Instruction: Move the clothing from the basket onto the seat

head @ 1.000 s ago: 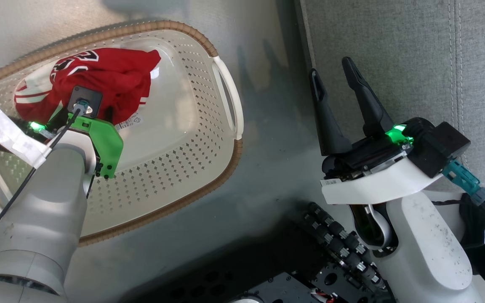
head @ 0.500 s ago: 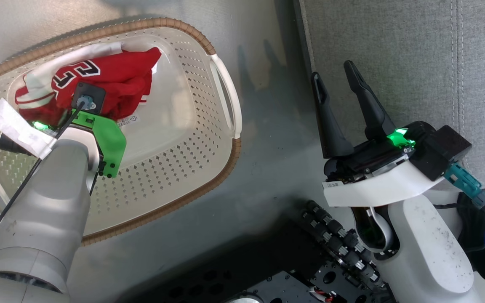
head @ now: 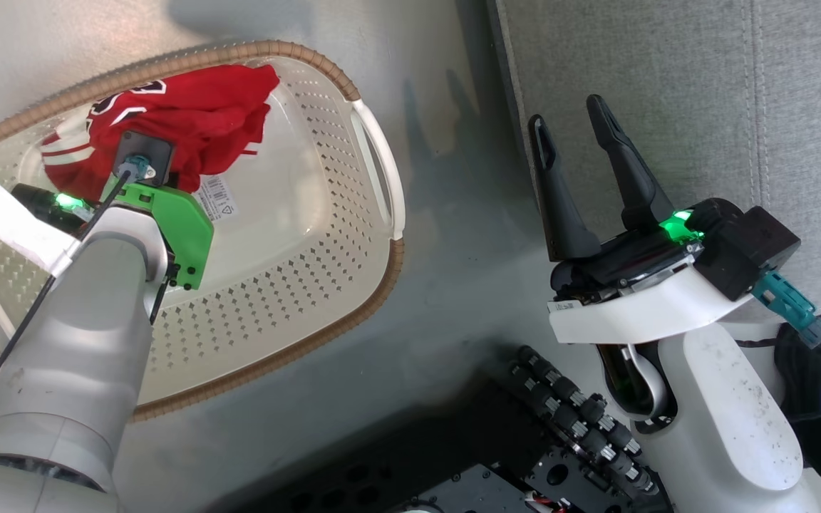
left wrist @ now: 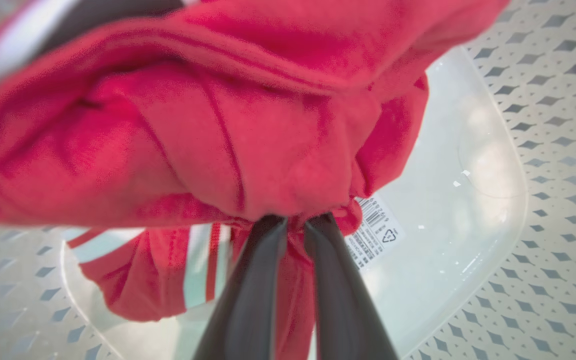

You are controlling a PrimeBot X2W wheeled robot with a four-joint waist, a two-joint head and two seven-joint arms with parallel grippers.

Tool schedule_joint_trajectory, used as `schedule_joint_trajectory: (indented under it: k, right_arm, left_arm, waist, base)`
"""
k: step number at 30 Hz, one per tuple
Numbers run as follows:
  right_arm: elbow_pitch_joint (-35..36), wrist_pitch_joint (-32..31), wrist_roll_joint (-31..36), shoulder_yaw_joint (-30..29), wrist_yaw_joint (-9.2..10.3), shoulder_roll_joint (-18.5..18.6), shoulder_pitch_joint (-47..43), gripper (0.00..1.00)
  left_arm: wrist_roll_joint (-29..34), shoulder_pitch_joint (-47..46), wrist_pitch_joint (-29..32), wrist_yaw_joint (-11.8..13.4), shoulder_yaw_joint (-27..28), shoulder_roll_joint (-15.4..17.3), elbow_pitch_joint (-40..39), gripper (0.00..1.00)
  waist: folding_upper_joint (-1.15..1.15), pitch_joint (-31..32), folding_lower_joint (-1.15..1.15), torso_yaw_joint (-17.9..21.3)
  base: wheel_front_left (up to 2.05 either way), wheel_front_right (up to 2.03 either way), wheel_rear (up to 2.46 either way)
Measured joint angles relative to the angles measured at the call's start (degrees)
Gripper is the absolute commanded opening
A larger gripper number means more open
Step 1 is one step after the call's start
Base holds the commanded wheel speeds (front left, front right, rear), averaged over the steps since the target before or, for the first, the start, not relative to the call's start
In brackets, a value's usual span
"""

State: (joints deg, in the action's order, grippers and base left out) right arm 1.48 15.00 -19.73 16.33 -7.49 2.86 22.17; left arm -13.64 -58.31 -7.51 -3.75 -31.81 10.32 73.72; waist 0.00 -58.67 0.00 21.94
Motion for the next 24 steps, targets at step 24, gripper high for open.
schedule_joint_trajectory:
  k: [24]
  right_arm:
    - [-7.14, 0.04, 6.35, -4.79, 0.0, -0.07, -5.7, 1.0]
  left_arm:
    - [-3.85, 17.69, -7.48, -2.03, 1.55, -3.6, -18.46, 0.0]
  waist:
    - [0.0, 18.65, 0.0, -5.36]
  base:
    - [0.0, 0.0, 0.0]
